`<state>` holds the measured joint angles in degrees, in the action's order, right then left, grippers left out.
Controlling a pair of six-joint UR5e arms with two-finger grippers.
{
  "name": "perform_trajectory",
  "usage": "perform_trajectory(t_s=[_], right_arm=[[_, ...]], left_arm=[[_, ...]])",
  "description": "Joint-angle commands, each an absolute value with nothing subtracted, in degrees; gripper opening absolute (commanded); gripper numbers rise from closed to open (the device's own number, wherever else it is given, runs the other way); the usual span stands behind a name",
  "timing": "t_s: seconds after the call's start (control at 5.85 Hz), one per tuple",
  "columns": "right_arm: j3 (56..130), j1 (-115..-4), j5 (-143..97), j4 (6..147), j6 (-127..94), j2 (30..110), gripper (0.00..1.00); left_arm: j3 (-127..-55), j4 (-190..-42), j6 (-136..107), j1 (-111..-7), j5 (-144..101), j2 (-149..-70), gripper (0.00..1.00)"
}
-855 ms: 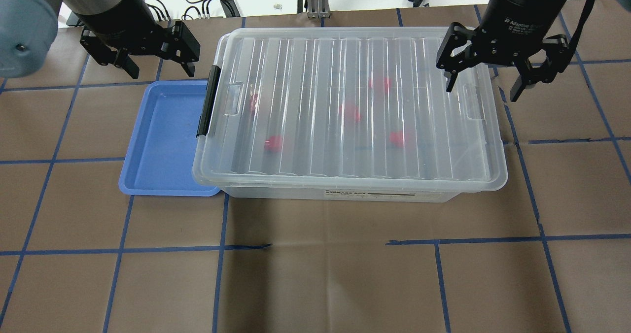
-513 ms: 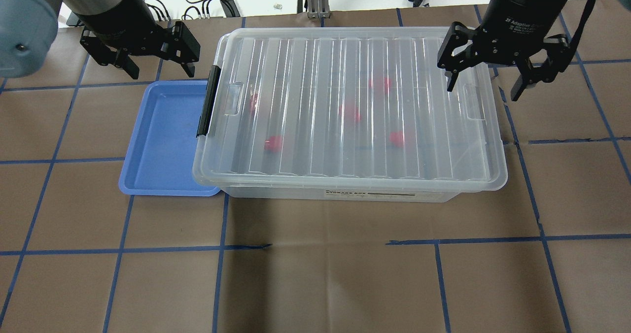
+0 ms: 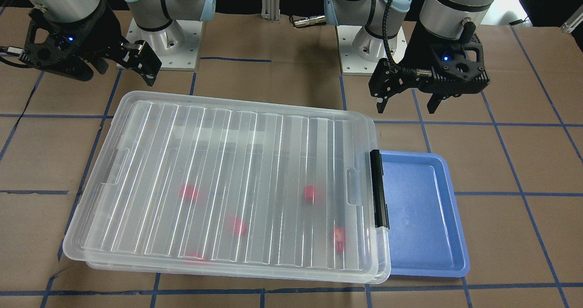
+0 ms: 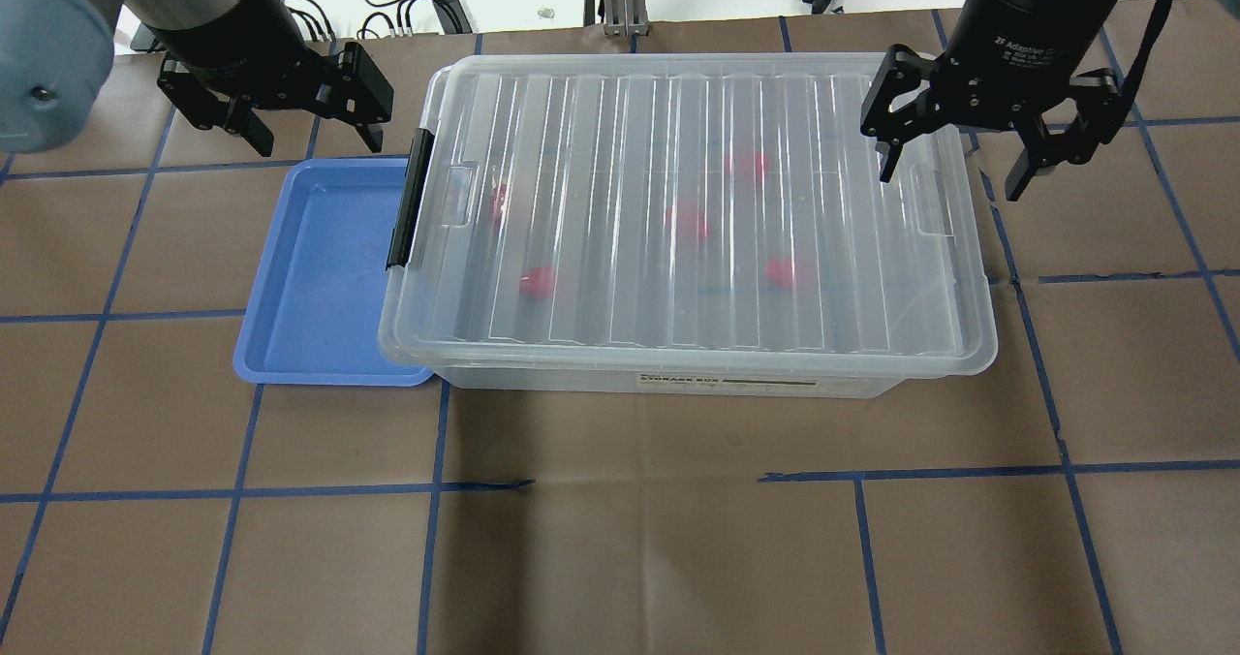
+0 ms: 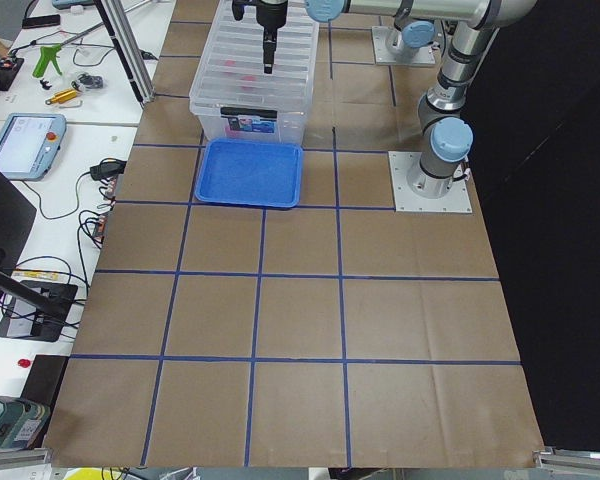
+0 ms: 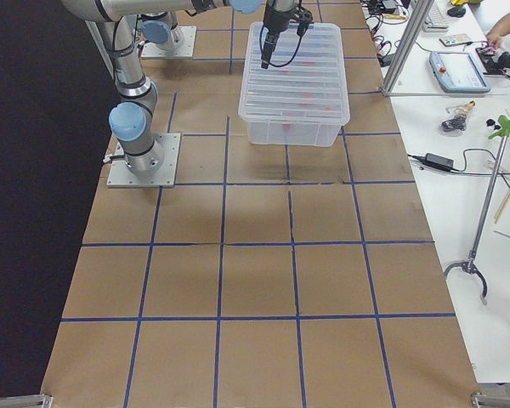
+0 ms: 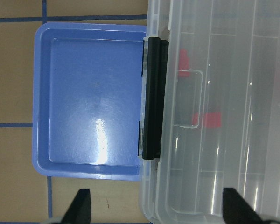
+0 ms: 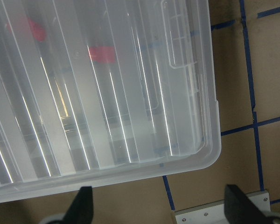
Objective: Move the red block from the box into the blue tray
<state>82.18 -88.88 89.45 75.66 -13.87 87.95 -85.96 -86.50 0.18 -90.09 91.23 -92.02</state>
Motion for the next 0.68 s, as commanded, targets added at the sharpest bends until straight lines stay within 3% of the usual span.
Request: perform_trajectory(t_s=[0.0,0.34,0.51], right_arm=[[82.2,-88.9,89.5,75.6,-13.9,87.9,1.0],[82.7,-87.6,89.8,76.2,-10.9,87.2,1.0],[86.7,-83.5,92.7,79.2,-5.8,87.2,1.0]], left_arm=[[-86.0,-86.6,0.2,-90.1,91.2,-92.0,0.99],[-86.0,-86.7,0.2,-90.1,91.2,-92.0,0.99],[-86.0,-86.7,0.2,-90.1,91.2,-92.0,0.99]])
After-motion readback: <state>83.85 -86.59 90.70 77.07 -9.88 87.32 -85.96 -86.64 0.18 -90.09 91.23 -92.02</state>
